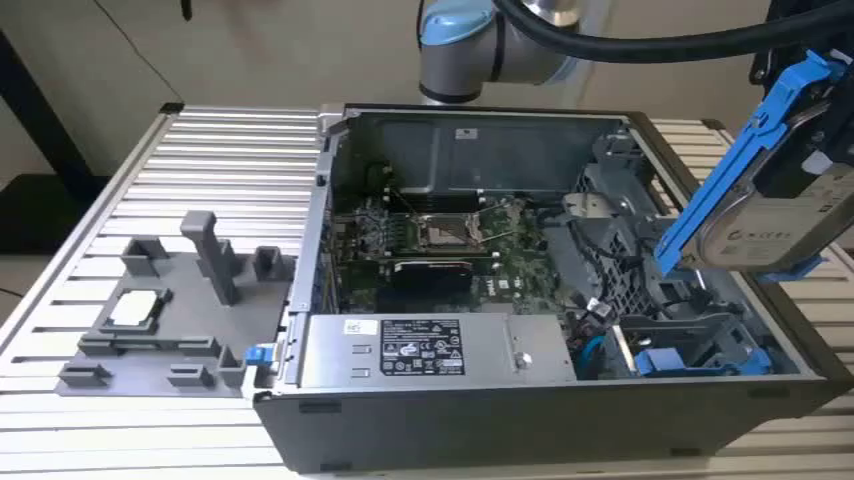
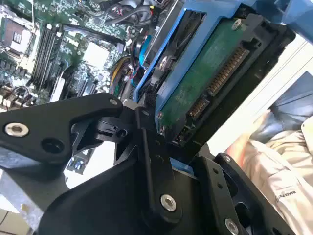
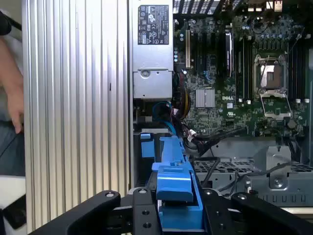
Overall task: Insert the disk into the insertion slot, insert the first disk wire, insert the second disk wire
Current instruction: 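Insert the disk into the insertion slot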
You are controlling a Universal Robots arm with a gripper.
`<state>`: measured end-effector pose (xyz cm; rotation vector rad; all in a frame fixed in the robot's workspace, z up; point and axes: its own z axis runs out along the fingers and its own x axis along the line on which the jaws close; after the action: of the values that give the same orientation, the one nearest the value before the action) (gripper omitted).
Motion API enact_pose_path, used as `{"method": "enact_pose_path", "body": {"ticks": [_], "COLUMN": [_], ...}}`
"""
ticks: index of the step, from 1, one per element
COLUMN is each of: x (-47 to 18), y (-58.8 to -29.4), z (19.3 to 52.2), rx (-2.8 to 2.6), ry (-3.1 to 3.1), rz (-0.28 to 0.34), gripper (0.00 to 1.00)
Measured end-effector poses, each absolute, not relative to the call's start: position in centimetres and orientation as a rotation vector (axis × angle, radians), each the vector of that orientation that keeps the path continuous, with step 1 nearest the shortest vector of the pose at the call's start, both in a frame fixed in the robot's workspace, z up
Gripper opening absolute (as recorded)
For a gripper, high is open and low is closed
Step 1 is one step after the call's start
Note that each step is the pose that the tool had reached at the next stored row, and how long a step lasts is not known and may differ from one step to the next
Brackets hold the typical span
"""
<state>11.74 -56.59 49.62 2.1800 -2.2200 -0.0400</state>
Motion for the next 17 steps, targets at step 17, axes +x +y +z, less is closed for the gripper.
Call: {"method": "enact_pose_path", "body": {"ticks": [17], "x": [11.80], "y": [-56.65], "z": [48.89], "rx": [2.177], "ry": [-2.223], "rz": [-0.040], "gripper": [0.33]}}
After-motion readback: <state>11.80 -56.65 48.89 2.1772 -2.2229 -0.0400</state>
